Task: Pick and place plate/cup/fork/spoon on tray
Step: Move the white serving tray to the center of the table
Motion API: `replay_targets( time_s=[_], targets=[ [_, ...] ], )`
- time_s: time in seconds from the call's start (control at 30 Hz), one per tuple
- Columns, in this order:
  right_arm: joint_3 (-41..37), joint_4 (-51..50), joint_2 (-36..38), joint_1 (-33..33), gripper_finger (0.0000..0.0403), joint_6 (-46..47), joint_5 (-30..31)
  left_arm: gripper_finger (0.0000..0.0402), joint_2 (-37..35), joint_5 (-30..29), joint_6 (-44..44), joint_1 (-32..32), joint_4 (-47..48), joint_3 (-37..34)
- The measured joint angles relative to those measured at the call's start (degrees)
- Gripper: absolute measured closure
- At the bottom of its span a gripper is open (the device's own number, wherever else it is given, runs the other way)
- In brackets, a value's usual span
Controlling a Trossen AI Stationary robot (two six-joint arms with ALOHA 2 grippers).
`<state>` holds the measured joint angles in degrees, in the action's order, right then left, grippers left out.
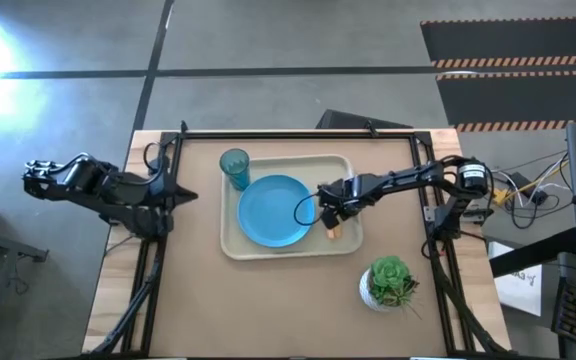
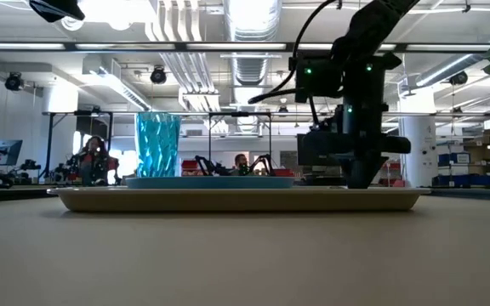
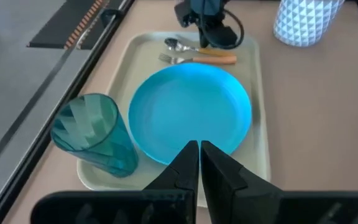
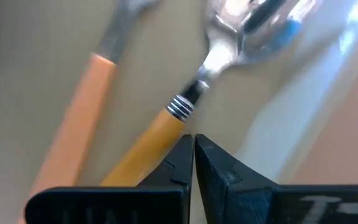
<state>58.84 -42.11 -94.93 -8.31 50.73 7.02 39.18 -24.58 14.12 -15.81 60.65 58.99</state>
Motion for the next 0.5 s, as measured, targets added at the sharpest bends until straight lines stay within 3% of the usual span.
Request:
replay_targets(
  time_s=[0.5],
  targets=[
    [2.72,-0.52,0.24,-7.16,0.0394,-10.51,0.83,0.0402,-2.60,-1.51,-1.02,0.00,-0.13,0.84]
  ],
)
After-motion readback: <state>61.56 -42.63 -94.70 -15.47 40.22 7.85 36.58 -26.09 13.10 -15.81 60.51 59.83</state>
